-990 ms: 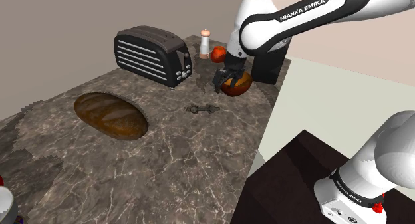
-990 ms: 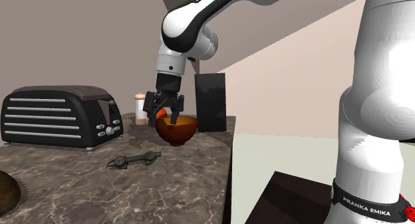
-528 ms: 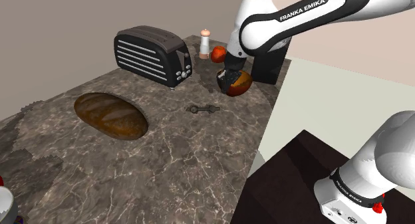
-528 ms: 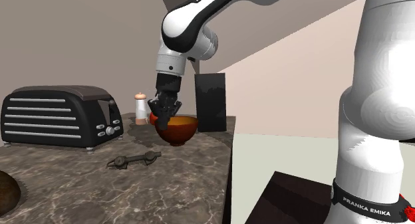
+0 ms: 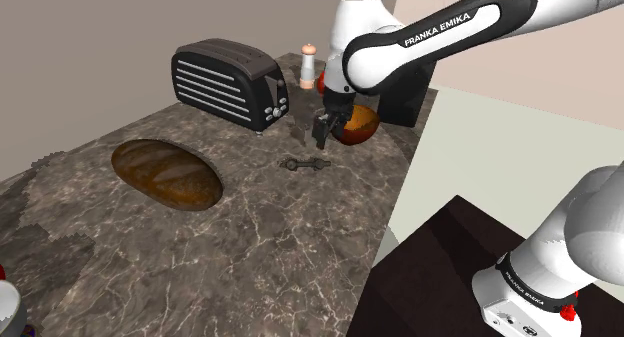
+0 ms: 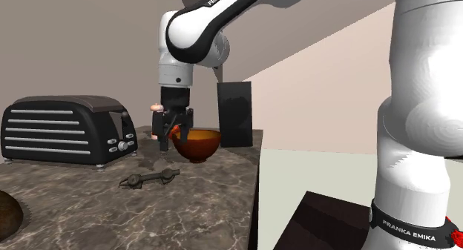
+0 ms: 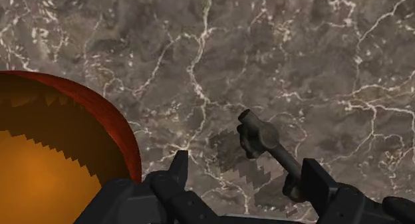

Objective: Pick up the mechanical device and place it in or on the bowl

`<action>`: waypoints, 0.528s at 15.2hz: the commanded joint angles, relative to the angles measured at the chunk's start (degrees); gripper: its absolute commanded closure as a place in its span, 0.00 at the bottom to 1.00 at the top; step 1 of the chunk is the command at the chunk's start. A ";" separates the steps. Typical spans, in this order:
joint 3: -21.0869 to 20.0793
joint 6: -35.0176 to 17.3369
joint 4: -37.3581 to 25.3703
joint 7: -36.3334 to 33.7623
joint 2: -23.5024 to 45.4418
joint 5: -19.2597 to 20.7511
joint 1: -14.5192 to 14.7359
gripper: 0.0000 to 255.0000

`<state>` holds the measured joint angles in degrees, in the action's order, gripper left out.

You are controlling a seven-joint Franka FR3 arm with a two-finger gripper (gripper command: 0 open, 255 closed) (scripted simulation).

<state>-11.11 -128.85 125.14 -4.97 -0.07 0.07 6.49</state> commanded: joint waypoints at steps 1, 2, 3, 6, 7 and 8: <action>-1.98 2.65 -3.95 1.26 4.73 8.60 1.95 0.00; -2.85 4.03 -5.54 2.00 6.89 12.71 3.21 0.00; -3.45 5.11 -6.64 2.69 8.59 16.06 4.37 0.00; -3.00 3.07 -5.67 2.25 9.72 16.76 4.40 0.00; -2.89 2.39 -5.37 2.09 10.12 17.01 4.37 0.00; -2.78 1.72 -5.09 1.92 10.53 17.27 4.33 0.00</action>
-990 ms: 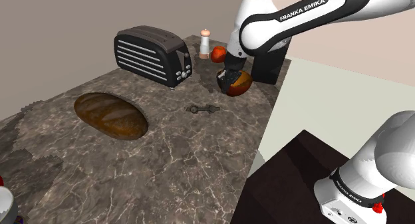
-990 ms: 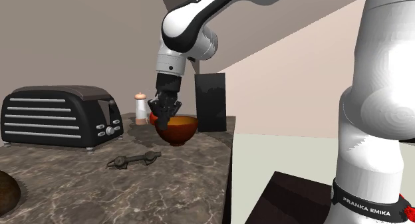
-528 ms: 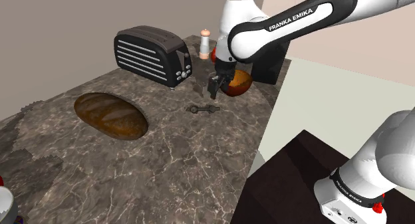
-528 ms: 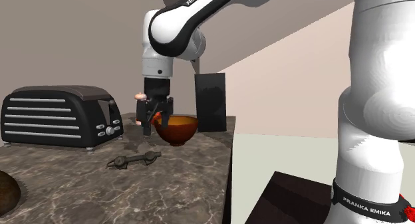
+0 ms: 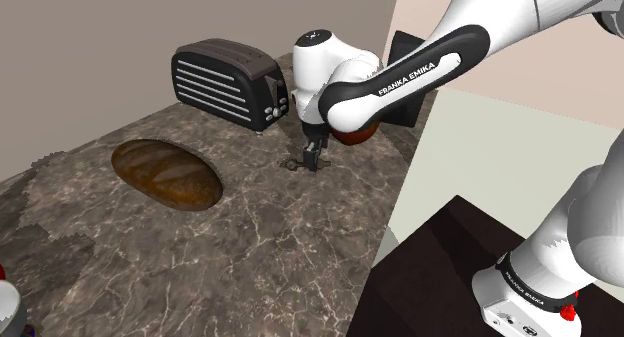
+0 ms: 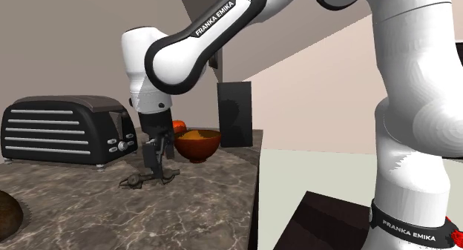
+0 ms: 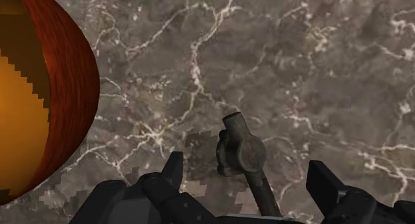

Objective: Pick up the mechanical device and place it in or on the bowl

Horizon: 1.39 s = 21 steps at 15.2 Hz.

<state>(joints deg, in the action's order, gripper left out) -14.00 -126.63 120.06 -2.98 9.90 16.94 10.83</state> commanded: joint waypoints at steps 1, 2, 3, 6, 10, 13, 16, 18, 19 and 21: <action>0.22 -1.16 0.26 -0.24 0.99 0.68 -0.05 0.00; 0.33 -1.83 0.51 -0.41 1.42 0.96 -0.09 0.00; 0.39 -2.21 0.66 -0.52 1.67 1.12 -0.10 0.00; 0.40 -2.21 0.66 -0.52 1.67 1.12 -0.10 0.00; 0.40 -2.20 0.65 -0.51 1.67 1.11 -0.10 0.00; 0.40 -2.20 0.65 -0.51 1.67 1.11 -0.10 1.00; 0.39 -2.19 0.64 -0.51 1.67 1.11 -0.10 1.00; 0.39 -2.19 0.64 -0.52 1.67 1.11 -0.10 1.00; 0.40 -2.20 0.64 -0.52 1.67 1.12 -0.10 1.00; 0.32 -1.57 0.45 -0.23 1.19 0.82 -0.14 1.00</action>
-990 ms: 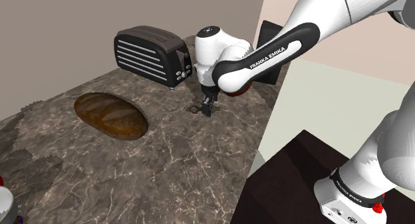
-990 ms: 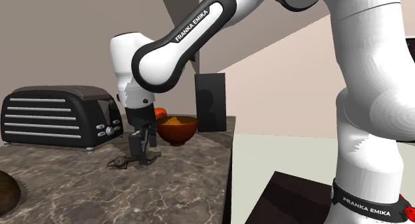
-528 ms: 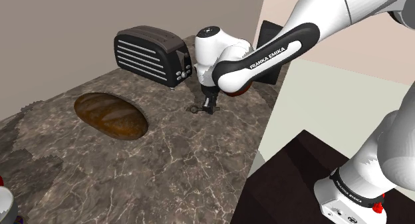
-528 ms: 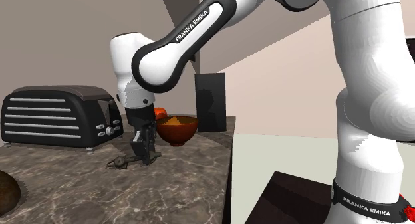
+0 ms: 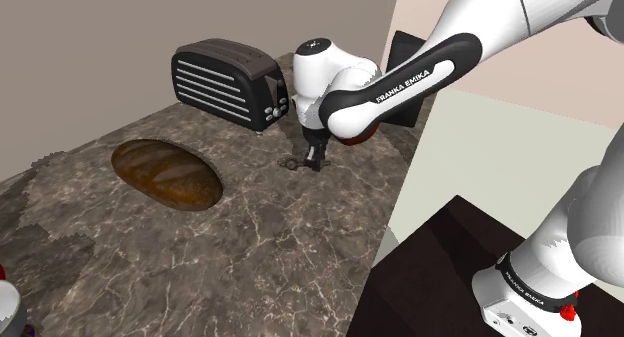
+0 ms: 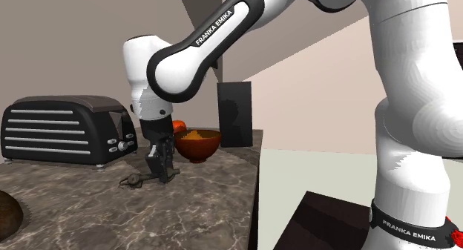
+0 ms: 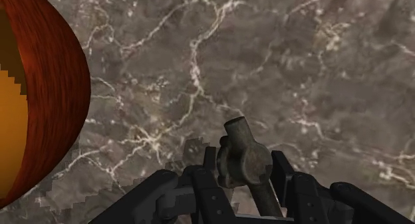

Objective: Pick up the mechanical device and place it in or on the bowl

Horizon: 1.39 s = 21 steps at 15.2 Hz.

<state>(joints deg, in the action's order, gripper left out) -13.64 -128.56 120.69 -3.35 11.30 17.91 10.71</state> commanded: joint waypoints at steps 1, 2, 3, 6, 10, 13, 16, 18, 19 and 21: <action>-0.11 0.99 -0.41 0.43 -0.67 -0.43 -0.04 1.00; -0.18 1.64 -0.65 0.71 -1.13 -0.70 -0.07 1.00; -0.24 2.29 -0.90 0.98 -1.57 -0.97 -0.10 1.00; -0.40 4.26 -1.74 1.78 -2.84 -1.74 -0.16 1.00; -0.56 6.92 -3.03 2.78 -4.38 -2.65 -0.22 1.00; -0.65 8.96 -4.14 3.48 -5.43 -3.27 -0.25 1.00; -0.72 11.01 -5.36 4.14 -6.37 -3.82 -0.26 1.00; -0.75 12.40 -6.24 4.56 -6.95 -4.15 -0.27 1.00; -0.77 13.09 -6.69 4.76 -7.22 -4.30 -0.27 1.00; -0.80 14.49 -7.65 5.16 -7.72 -4.60 -0.27 1.00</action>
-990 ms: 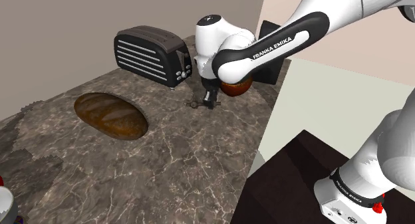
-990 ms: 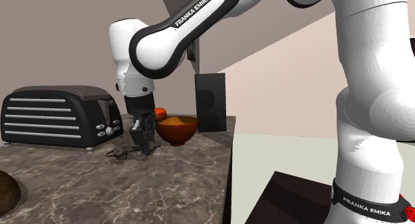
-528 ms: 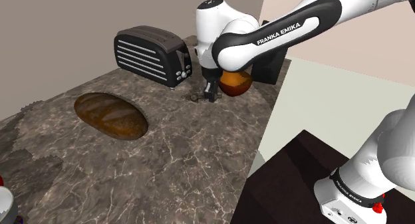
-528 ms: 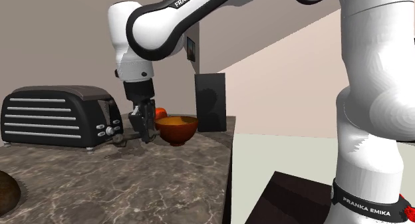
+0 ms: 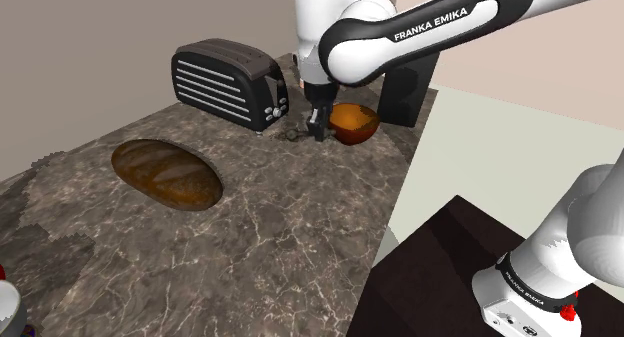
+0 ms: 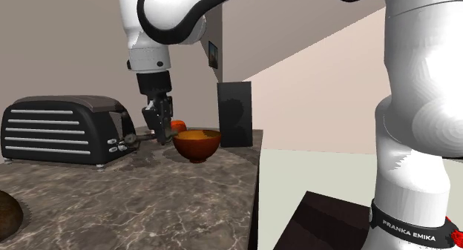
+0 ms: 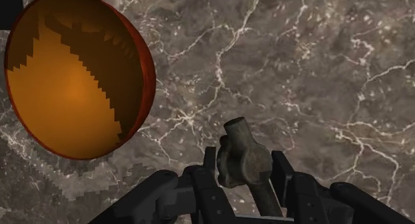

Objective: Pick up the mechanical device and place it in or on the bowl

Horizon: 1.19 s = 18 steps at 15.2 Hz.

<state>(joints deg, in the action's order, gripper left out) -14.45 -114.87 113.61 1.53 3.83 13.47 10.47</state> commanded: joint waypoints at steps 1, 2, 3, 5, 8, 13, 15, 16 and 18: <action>0.00 1.50 -1.07 0.47 -0.48 -0.30 -0.03 1.00; -0.01 2.21 -1.58 0.65 -0.71 -0.43 -0.03 1.00; -0.03 2.92 -2.10 0.84 -0.92 -0.55 -0.02 1.00; -0.05 4.34 -3.19 1.19 -1.31 -0.78 -0.02 1.00; -0.08 6.49 -4.92 1.70 -1.80 -1.08 0.00 1.00; 1.23 7.53 -5.01 4.82 -3.39 -1.50 -1.41 1.00; 2.60 6.93 -3.93 7.56 -4.44 -1.65 -2.80 1.00; 3.30 6.64 -3.49 8.93 -4.88 -1.69 -3.48 1.00; 4.71 6.12 -2.81 11.67 -5.59 -1.75 -4.83 1.00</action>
<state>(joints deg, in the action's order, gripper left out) -10.45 -108.93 110.96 11.59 -1.44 11.78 6.33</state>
